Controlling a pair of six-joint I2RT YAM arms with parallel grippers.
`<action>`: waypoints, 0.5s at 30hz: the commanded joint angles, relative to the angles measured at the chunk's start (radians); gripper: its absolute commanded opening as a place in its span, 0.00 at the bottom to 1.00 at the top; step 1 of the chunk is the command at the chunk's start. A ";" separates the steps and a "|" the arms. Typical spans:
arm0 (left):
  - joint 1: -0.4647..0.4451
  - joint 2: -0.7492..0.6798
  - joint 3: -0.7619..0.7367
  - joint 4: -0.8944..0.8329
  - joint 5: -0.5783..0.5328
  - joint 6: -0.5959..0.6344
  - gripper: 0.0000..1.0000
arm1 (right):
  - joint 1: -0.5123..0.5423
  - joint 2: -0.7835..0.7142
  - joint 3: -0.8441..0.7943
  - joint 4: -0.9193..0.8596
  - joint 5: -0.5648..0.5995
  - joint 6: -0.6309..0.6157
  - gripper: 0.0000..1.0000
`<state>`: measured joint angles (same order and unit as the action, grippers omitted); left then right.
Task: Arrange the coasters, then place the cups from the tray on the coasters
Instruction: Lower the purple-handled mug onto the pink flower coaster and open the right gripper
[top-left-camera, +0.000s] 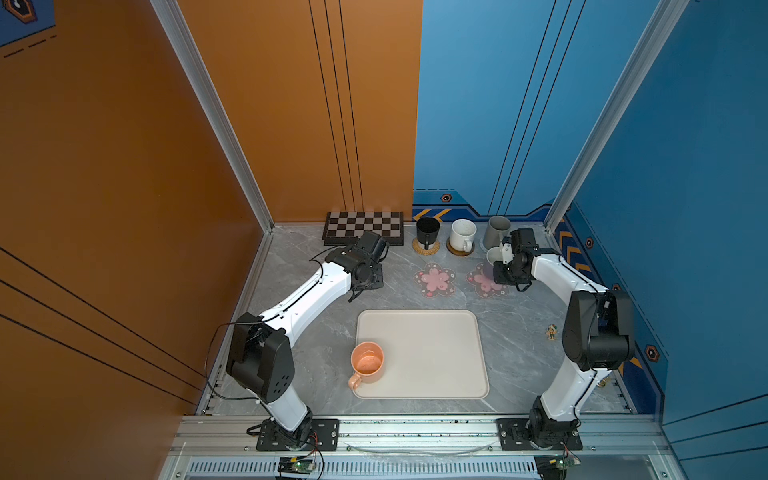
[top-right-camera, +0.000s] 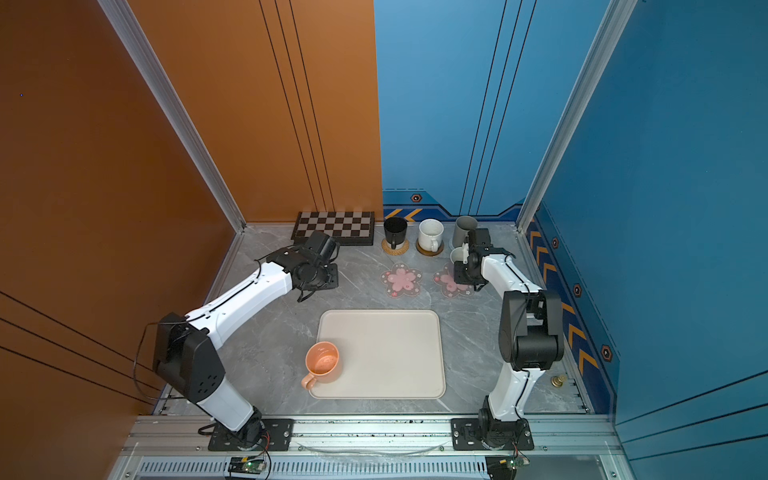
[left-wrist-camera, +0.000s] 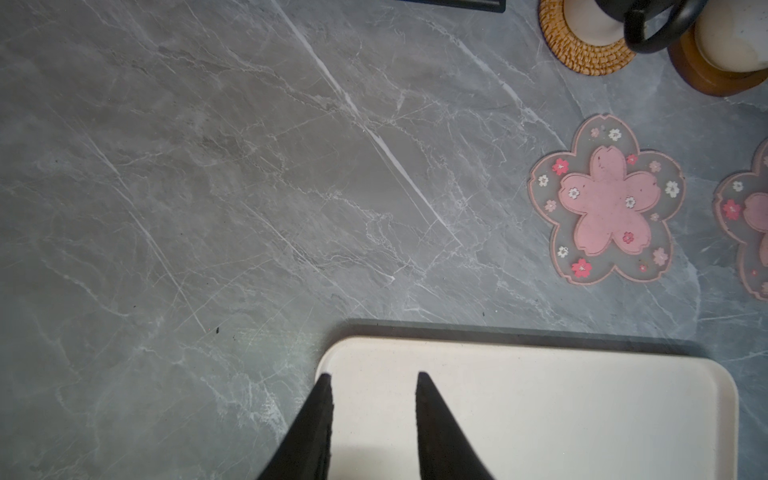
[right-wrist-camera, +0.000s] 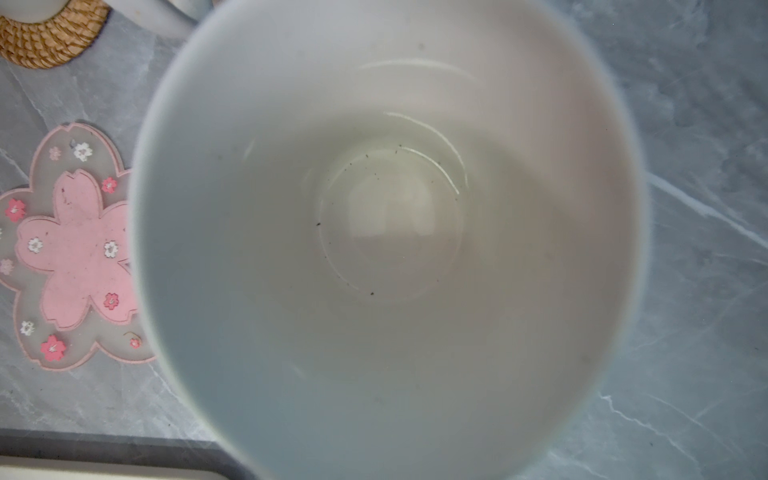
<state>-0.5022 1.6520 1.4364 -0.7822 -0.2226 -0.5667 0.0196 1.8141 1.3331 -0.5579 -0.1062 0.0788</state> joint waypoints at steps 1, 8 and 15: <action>0.010 0.000 0.008 -0.017 0.016 -0.007 0.35 | 0.005 -0.009 -0.003 0.055 -0.011 0.015 0.00; 0.010 -0.006 -0.003 -0.017 0.015 -0.013 0.35 | 0.019 -0.015 -0.015 0.047 0.012 0.017 0.00; 0.008 -0.007 -0.013 -0.017 0.020 -0.020 0.34 | 0.023 -0.018 -0.034 0.044 0.024 0.021 0.00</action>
<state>-0.5022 1.6520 1.4364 -0.7822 -0.2226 -0.5739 0.0402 1.8141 1.3003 -0.5560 -0.1017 0.0856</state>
